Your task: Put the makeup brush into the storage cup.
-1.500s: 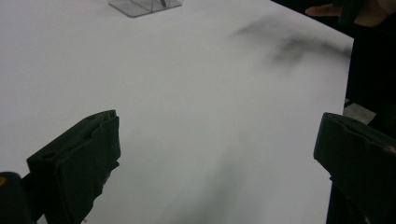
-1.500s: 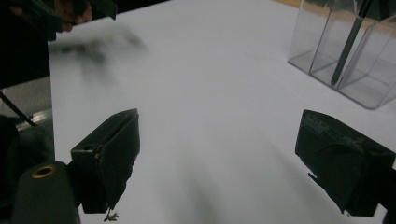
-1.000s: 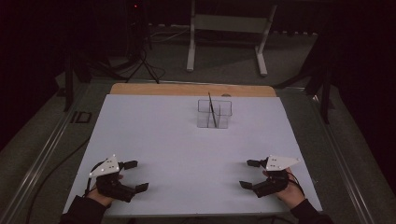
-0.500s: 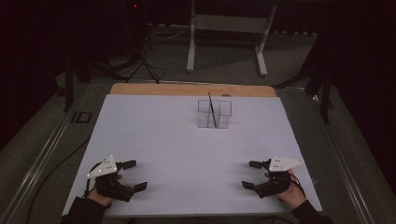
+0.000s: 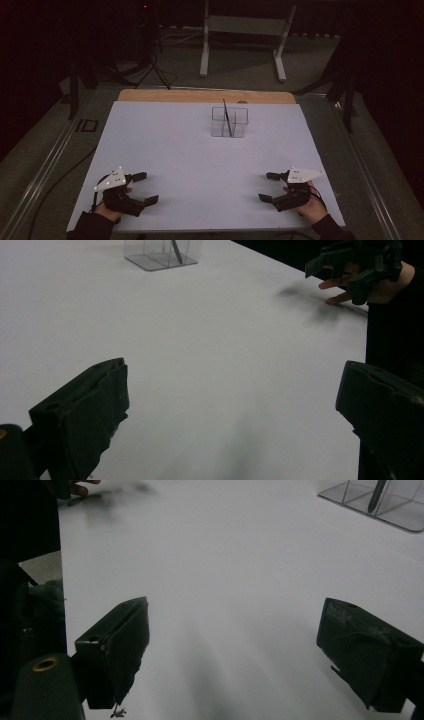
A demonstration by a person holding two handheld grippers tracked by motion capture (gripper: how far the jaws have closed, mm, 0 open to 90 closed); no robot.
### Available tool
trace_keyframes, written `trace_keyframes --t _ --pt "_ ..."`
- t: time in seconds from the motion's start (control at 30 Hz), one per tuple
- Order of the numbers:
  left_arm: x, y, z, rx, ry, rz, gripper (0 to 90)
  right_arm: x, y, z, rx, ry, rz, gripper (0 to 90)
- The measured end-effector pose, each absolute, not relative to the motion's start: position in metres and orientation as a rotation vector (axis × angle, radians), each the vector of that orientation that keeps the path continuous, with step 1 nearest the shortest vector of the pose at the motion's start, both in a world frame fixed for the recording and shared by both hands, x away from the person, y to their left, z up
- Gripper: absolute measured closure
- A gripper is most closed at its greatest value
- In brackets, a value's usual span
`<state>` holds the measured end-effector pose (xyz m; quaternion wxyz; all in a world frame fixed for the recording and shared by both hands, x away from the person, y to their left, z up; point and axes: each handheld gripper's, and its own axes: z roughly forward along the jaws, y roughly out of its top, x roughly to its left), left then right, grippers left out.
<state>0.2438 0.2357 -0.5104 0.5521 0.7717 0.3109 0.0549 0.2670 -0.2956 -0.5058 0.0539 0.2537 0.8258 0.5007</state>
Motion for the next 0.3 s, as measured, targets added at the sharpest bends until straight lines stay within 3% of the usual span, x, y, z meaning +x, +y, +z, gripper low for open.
trace_keyframes --t 0.3 --pt "0.2438 0.2353 -0.5109 1.827 0.732 0.126 1.8 0.268 -0.2957 -0.5067 0.779 2.516 1.519 13.6"
